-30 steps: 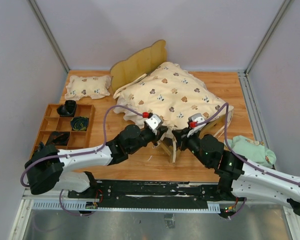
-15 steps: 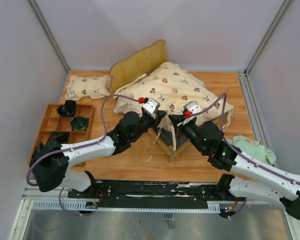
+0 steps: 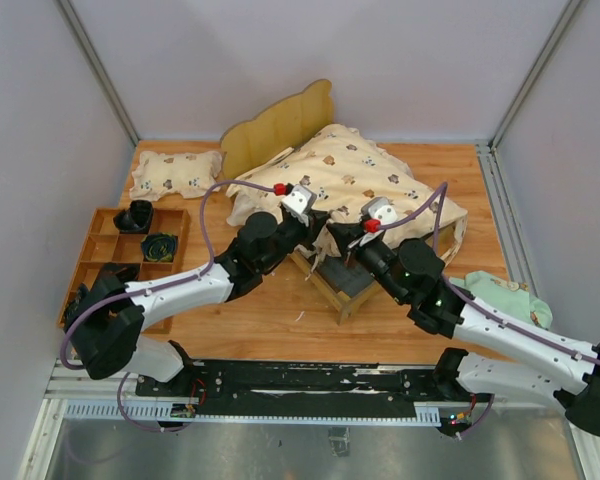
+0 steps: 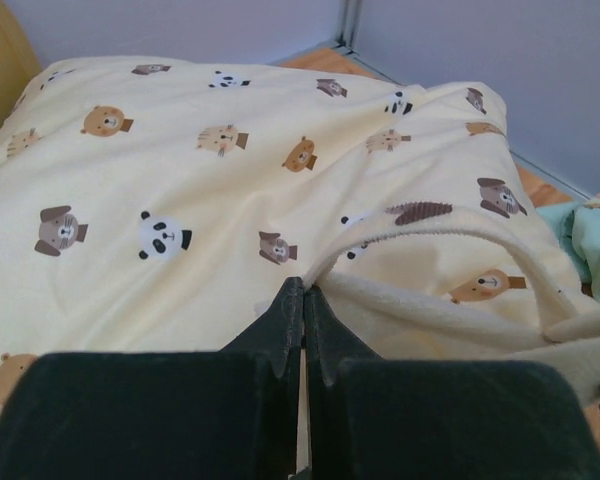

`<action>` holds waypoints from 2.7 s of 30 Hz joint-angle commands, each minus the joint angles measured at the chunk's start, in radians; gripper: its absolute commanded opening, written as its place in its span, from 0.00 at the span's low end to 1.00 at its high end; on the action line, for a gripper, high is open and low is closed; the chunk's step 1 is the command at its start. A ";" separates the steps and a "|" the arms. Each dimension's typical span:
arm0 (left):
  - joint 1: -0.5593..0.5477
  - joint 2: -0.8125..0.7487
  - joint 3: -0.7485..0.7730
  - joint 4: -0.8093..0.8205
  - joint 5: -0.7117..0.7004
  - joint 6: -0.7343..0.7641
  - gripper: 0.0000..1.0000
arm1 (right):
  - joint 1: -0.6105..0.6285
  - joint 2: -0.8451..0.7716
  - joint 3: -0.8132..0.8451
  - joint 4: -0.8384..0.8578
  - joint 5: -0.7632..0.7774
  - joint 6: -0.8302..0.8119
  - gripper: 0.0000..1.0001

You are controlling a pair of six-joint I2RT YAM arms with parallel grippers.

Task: Set up the pet bed

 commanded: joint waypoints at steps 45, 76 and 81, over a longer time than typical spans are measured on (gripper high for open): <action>0.027 -0.051 -0.085 0.025 0.061 -0.091 0.00 | -0.017 -0.164 -0.191 -0.198 0.011 0.303 0.00; 0.087 -0.071 -0.108 0.015 -0.003 -0.148 0.00 | -0.063 0.055 -0.130 -0.016 0.011 0.361 0.00; 0.087 -0.082 -0.142 0.016 0.004 -0.149 0.00 | -0.063 0.047 -0.248 -0.004 0.014 0.426 0.00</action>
